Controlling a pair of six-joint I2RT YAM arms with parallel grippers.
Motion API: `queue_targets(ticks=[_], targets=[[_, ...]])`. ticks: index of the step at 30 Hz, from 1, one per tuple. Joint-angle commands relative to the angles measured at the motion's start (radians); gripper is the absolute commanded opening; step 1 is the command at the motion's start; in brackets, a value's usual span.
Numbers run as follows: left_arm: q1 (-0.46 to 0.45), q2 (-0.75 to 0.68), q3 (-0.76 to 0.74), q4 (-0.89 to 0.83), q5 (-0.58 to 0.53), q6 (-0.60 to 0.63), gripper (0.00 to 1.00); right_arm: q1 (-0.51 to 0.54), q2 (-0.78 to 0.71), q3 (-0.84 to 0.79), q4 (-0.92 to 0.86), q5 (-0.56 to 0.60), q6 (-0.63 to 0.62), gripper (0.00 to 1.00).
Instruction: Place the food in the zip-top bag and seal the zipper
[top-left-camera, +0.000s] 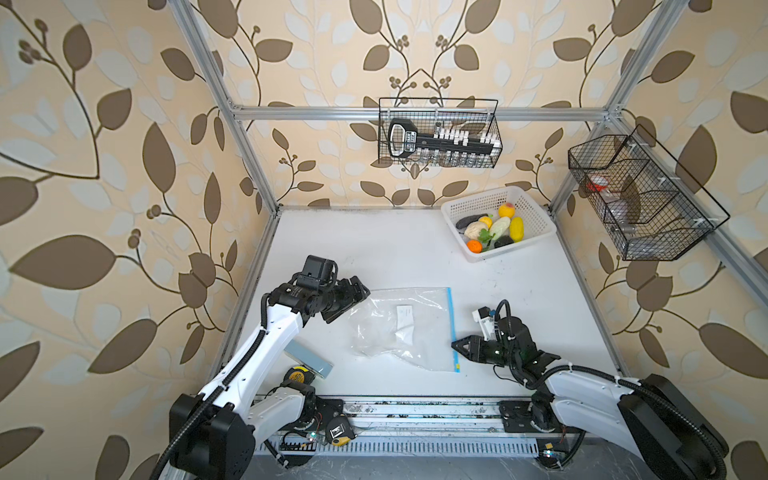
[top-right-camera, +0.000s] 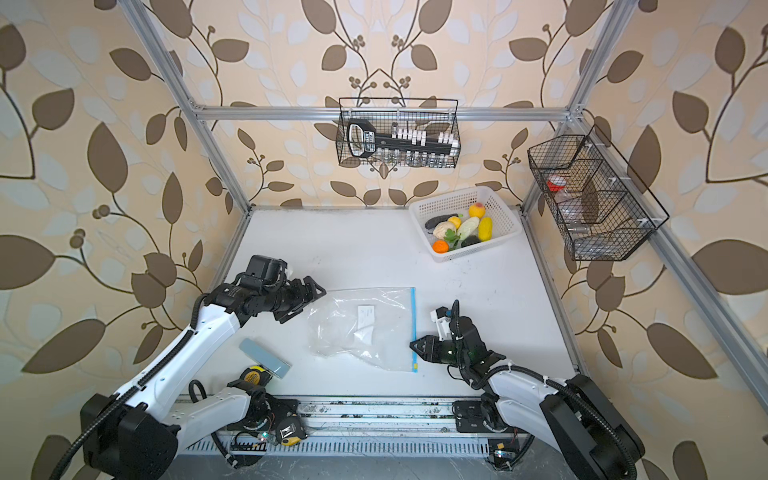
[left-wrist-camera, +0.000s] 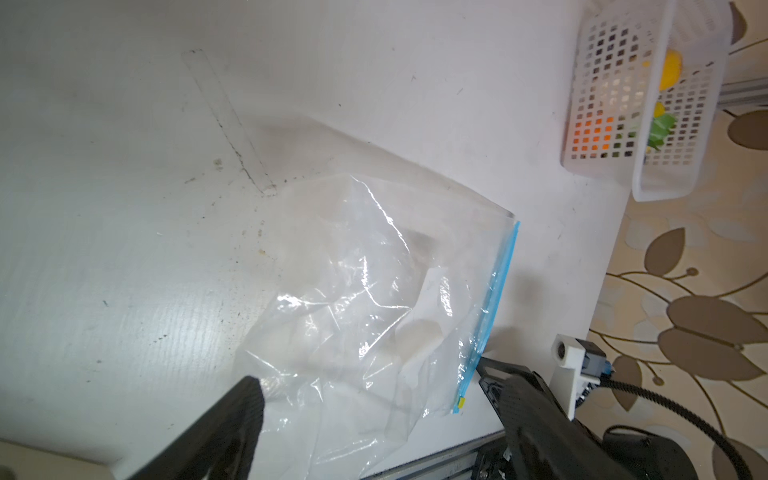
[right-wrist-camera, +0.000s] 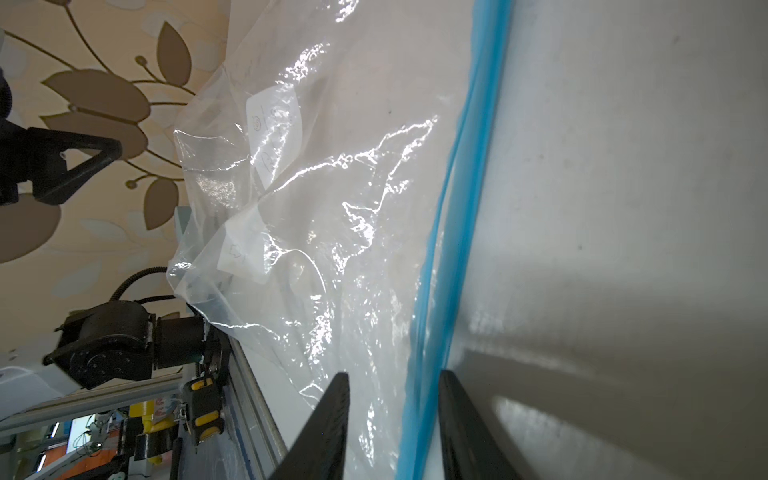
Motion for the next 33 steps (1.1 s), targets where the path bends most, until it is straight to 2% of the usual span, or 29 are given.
queue_targets(ticks=[1, 5, 8, 13, 24, 29, 33], targets=[[-0.074, -0.051, 0.006, -0.005, 0.026, -0.025, 0.87, -0.003, 0.016, -0.02, 0.072, -0.033, 0.012, 0.34], [-0.224, -0.043, 0.016, 0.043, -0.027, -0.068, 0.85, -0.003, 0.038, -0.023, 0.103, -0.038, 0.011, 0.3], [-0.311, 0.019, 0.027, 0.069, -0.055, -0.082, 0.84, -0.002, 0.063, -0.022, 0.12, -0.043, 0.008, 0.29], [-0.387, 0.136, 0.03, 0.131, -0.063, -0.104, 0.83, -0.001, 0.109, -0.032, 0.152, -0.05, 0.008, 0.28], [-0.428, 0.25, 0.057, 0.202, -0.073, -0.117, 0.83, -0.001, 0.272, -0.037, 0.327, -0.089, 0.026, 0.12], [-0.432, 0.287, 0.055, 0.212, -0.078, -0.107, 0.83, -0.001, 0.321, -0.036, 0.426, -0.12, 0.065, 0.12], [-0.432, 0.302, 0.036, 0.218, -0.075, -0.106, 0.82, -0.001, 0.317, -0.031, 0.428, -0.119, 0.069, 0.19]])
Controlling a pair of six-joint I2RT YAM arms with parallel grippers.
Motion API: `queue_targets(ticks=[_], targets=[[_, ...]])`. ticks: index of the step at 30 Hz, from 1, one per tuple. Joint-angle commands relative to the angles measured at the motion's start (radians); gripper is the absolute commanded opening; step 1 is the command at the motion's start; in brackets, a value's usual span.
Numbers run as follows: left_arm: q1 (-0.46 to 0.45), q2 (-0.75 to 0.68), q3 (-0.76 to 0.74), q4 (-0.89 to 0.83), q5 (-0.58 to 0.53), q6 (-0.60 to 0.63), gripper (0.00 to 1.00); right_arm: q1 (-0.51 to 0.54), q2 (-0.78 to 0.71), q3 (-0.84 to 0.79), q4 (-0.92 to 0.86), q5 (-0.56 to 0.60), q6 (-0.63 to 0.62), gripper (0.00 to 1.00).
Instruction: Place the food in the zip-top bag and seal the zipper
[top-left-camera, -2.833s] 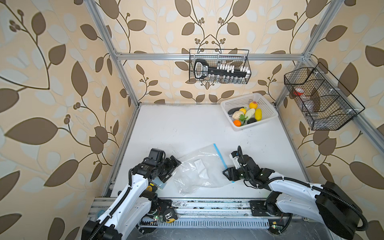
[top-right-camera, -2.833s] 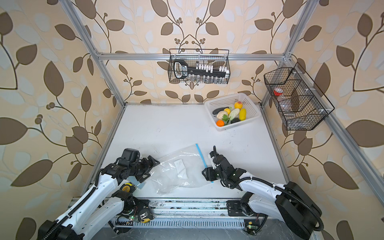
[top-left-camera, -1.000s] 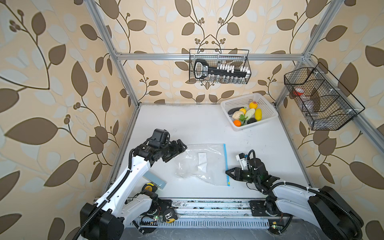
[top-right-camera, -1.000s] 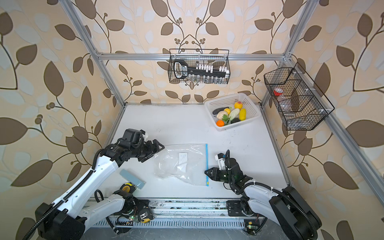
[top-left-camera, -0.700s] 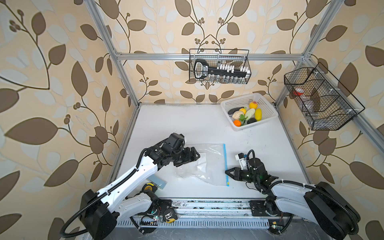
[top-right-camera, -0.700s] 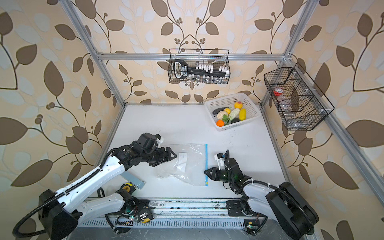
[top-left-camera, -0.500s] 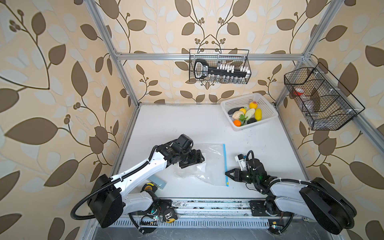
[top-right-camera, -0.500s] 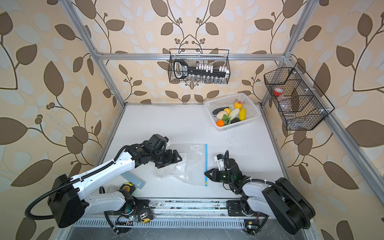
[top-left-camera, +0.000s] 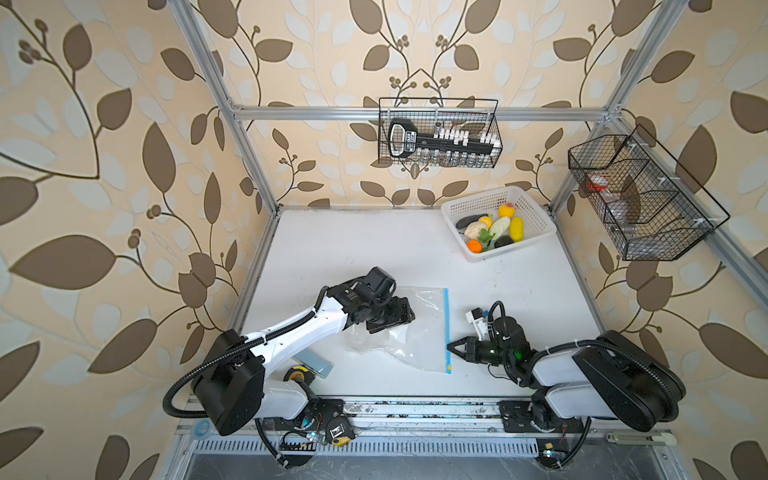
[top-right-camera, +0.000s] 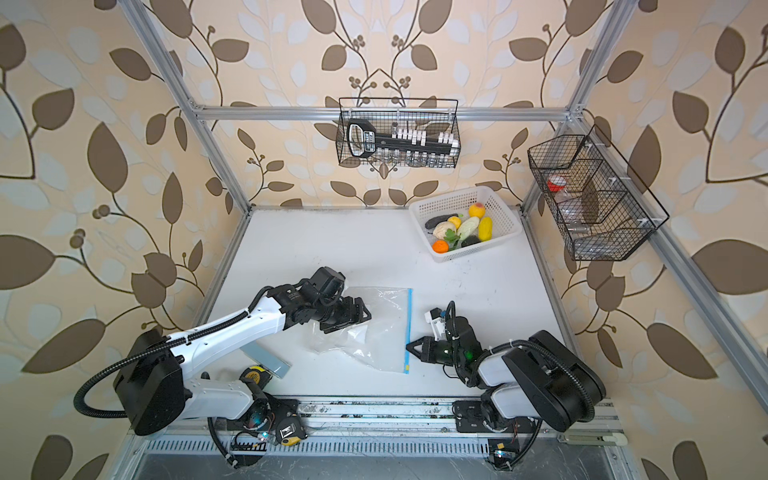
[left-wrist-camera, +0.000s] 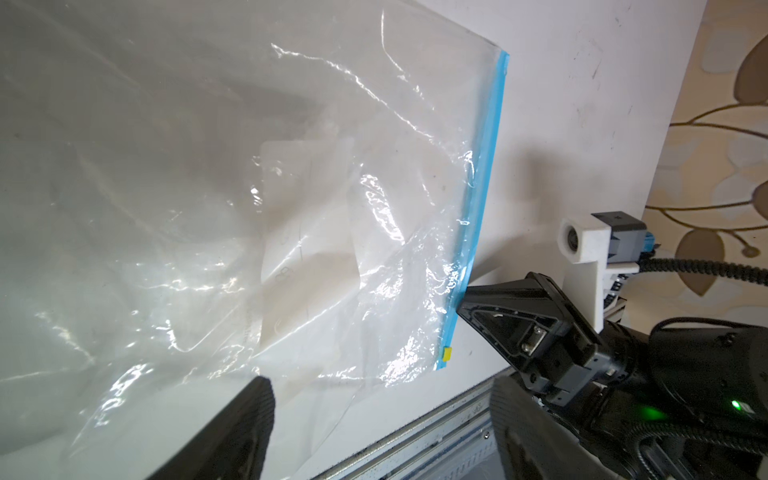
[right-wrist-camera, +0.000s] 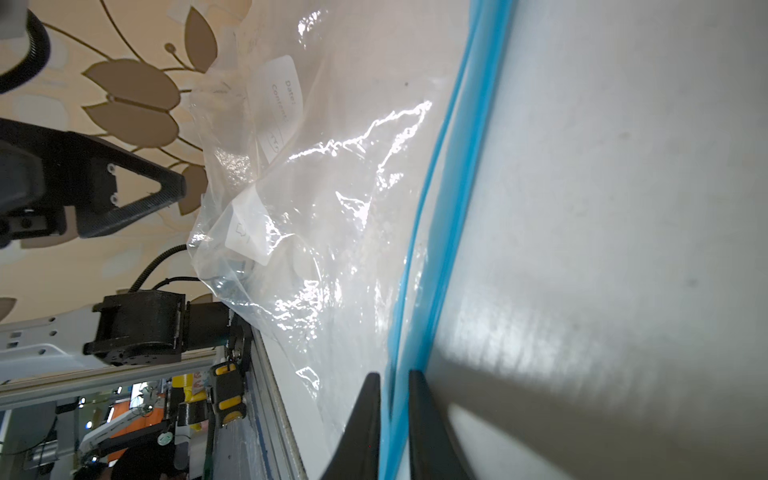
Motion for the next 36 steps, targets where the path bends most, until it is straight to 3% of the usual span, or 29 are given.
queue_targets(ticks=[1, 20, 29, 36], targets=[[-0.012, 0.004, 0.007, 0.02, -0.013, -0.001, 0.82, -0.001, -0.003, -0.007, 0.047, -0.023, 0.02, 0.19], [-0.025, 0.036, -0.104, 0.093, -0.007, -0.043, 0.82, 0.052, 0.047, 0.014, 0.09, 0.0, 0.035, 0.19], [-0.026, 0.029, -0.122, 0.101, -0.009, -0.05, 0.82, 0.067, 0.078, 0.024, 0.145, -0.007, 0.04, 0.1], [-0.028, -0.029, -0.095, 0.078, -0.039, -0.051, 0.82, 0.113, -0.028, 0.072, -0.013, 0.053, -0.034, 0.07]])
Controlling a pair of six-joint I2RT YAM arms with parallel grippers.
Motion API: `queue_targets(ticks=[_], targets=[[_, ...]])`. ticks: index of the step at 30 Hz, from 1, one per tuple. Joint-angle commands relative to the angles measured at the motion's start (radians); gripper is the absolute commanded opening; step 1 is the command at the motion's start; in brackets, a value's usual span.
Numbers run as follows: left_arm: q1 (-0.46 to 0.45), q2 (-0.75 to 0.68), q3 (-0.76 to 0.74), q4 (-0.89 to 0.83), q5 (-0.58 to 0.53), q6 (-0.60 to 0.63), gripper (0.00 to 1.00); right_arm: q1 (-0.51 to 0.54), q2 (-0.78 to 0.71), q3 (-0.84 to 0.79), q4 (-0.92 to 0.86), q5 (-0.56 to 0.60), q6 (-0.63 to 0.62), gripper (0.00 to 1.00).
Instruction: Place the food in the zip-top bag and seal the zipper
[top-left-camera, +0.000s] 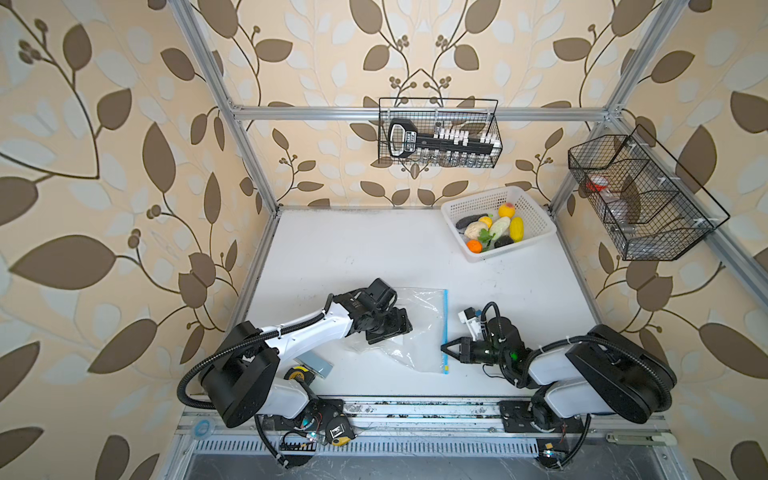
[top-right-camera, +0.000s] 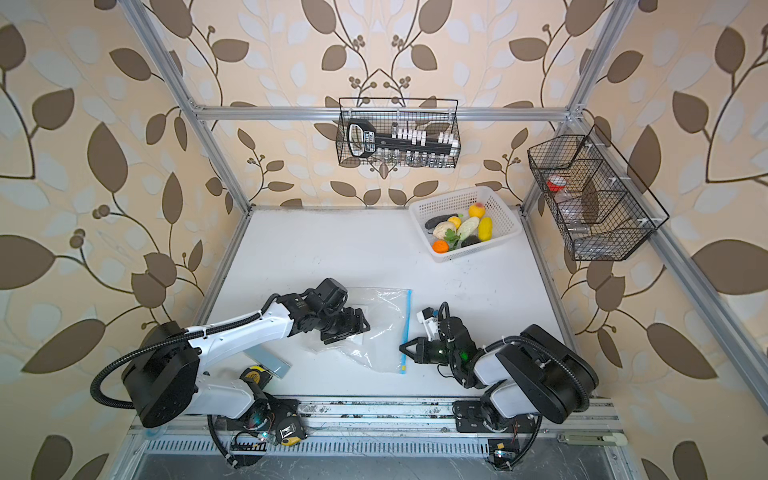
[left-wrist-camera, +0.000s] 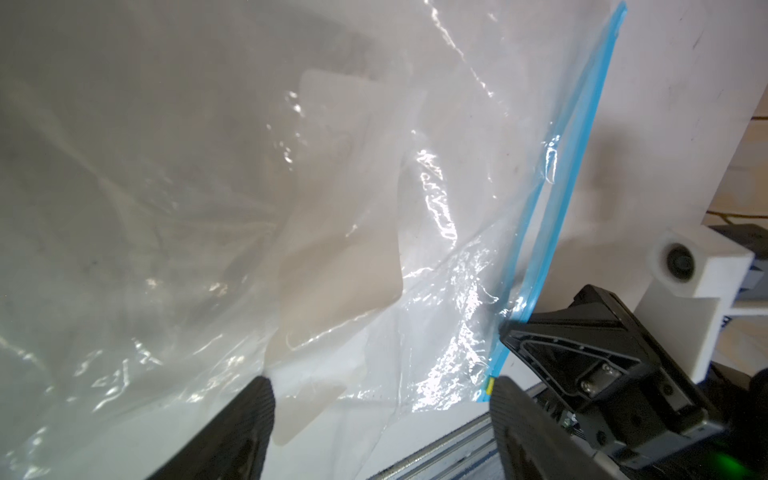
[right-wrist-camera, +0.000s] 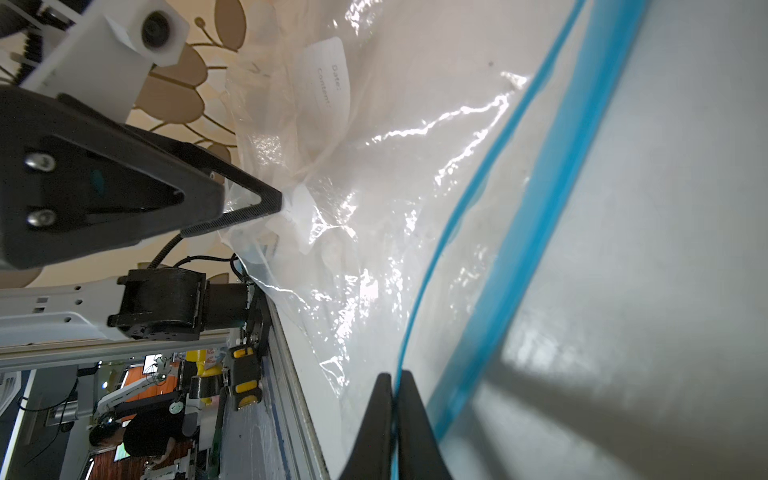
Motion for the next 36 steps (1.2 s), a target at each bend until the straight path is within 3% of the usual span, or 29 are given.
queue_targets(ticks=[1, 5, 12, 20, 26, 36], targets=[[-0.008, -0.068, 0.023, -0.009, -0.041, -0.009, 0.82, 0.03, -0.07, 0.052, -0.108, 0.056, -0.061, 0.06], [-0.009, -0.086, 0.062, -0.006, -0.044, 0.0, 0.82, 0.084, -0.166, 0.109, -0.278, 0.148, -0.157, 0.04], [-0.026, -0.04, 0.162, -0.033, -0.051, 0.069, 0.81, 0.156, -0.246, 0.18, -0.405, 0.228, -0.275, 0.02], [-0.092, 0.017, 0.259, -0.05, -0.099, 0.155, 0.74, 0.202, -0.249, 0.218, -0.402, 0.244, -0.311, 0.0], [-0.099, 0.012, 0.215, 0.034, -0.077, 0.231, 0.66, 0.203, -0.276, 0.189, -0.338, 0.227, -0.312, 0.0], [-0.152, 0.109, 0.302, -0.001, -0.083, 0.321, 0.62, 0.208, -0.287, 0.195, -0.316, 0.22, -0.329, 0.0]])
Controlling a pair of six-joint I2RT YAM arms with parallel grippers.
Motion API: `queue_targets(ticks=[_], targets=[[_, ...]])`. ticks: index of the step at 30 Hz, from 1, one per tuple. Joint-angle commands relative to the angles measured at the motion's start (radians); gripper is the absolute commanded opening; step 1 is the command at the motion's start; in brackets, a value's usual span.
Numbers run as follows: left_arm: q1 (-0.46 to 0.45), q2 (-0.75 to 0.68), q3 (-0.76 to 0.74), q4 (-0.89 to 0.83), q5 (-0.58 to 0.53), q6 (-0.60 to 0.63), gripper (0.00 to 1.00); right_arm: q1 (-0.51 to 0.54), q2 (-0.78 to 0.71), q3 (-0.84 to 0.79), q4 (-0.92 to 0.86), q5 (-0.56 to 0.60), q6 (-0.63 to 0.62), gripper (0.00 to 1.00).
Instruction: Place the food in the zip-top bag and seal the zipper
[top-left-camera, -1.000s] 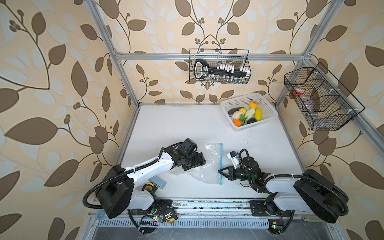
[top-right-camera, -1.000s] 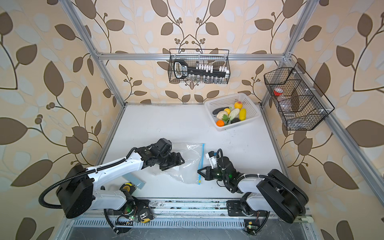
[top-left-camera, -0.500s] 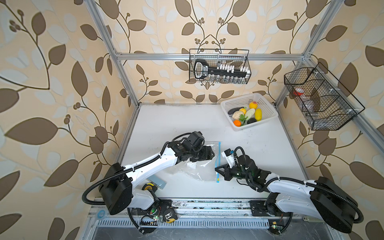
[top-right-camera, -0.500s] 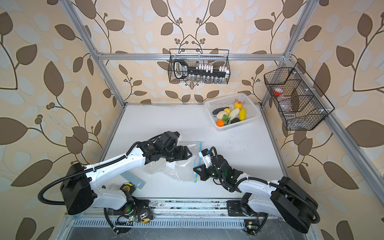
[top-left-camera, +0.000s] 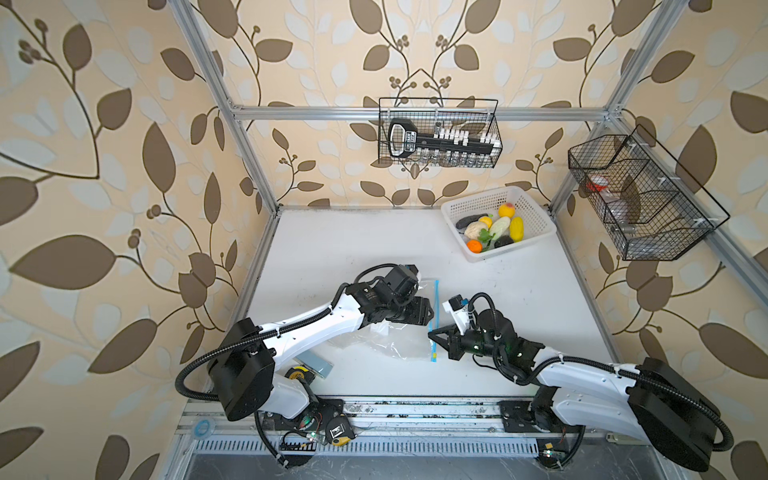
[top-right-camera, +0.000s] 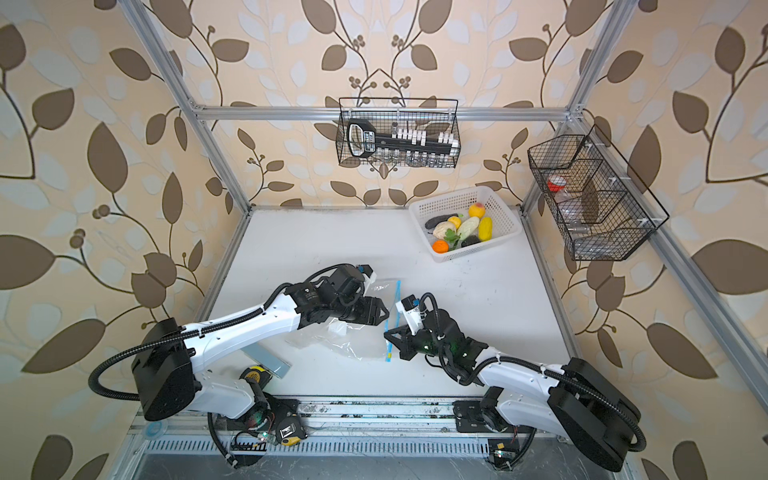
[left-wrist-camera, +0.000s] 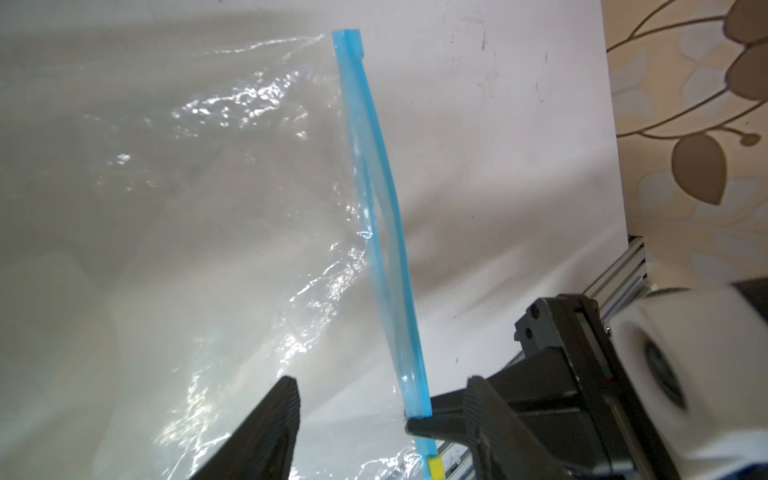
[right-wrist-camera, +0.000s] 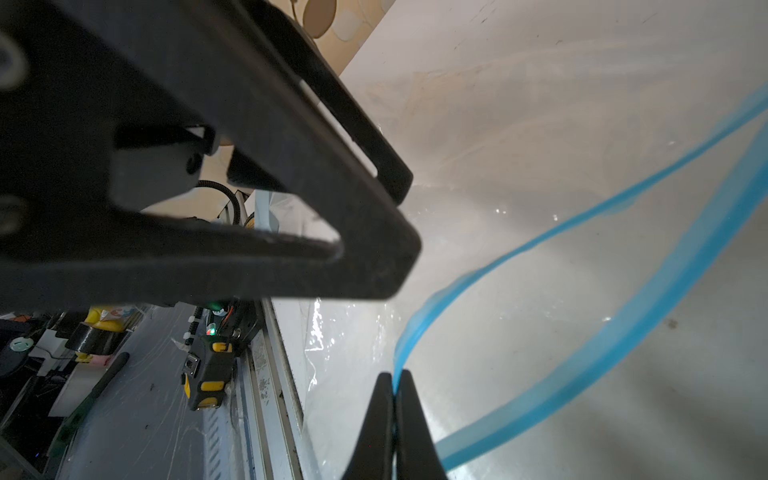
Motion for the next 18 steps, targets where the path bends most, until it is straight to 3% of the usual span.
queue_targets(ticks=[1, 8, 18], targets=[[-0.017, 0.041, 0.056, -0.004, -0.008, 0.055, 0.61, 0.011, -0.006, 0.003, 0.031, -0.002, -0.022, 0.0], [-0.054, 0.114, 0.123, -0.06, -0.06, 0.086, 0.48, 0.024, -0.002, 0.005, 0.035, 0.008, -0.027, 0.0], [-0.059, 0.122, 0.141, -0.096, -0.131, 0.088, 0.18, 0.034, 0.004, 0.008, 0.037, 0.019, -0.03, 0.0]])
